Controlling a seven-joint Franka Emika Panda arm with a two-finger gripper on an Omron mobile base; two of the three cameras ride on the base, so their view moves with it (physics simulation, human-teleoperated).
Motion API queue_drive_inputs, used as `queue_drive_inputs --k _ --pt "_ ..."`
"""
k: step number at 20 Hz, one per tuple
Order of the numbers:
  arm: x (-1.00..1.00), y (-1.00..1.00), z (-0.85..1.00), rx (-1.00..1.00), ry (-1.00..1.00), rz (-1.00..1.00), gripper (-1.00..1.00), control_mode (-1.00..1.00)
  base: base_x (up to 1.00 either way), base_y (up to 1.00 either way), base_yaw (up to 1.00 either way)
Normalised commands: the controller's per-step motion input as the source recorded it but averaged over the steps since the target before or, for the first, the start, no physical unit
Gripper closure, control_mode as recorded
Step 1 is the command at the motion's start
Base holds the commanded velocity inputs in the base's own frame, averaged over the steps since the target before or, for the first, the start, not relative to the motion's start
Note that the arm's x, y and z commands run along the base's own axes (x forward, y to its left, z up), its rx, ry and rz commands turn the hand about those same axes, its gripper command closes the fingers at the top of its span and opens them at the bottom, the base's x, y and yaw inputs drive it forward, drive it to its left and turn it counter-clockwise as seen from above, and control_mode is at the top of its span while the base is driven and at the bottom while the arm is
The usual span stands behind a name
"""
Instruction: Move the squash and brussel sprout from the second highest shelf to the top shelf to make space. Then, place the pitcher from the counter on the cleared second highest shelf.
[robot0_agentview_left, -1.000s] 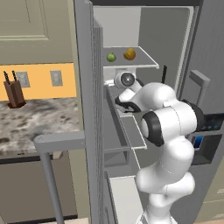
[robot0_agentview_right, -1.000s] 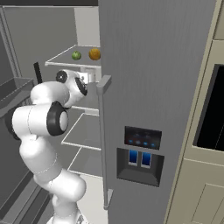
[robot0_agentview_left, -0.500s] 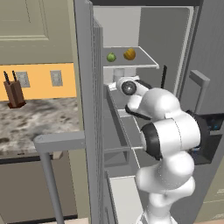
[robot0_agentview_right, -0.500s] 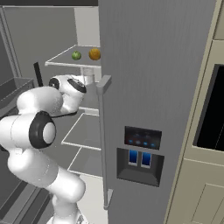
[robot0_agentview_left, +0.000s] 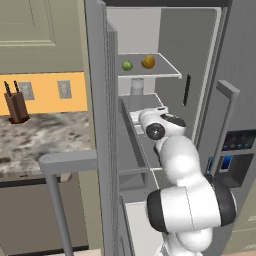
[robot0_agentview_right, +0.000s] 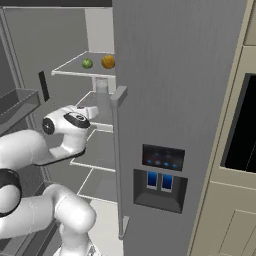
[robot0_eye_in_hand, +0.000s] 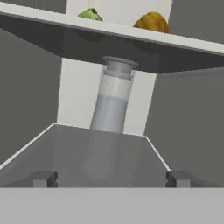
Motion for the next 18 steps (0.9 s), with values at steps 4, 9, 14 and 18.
queue_drive_inputs --k 4,9,14,18 --pt "-0.79 -0.03 0.88 0.2 0.0 0.0 -1.0 -1.0 0.0 0.0 0.0" --pt "-0.56 0.0 1.0 0.24 0.04 0.0 -1.0 -1.0 0.0 0.0 0.0" --pt "-0.4 0.0 1.0 0.24 0.17 0.01 -1.0 -1.0 0.0 0.0 0.0" --pt "-0.31 0.0 1.0 0.21 0.22 0.01 -1.0 -1.0 0.0 0.0 0.0"
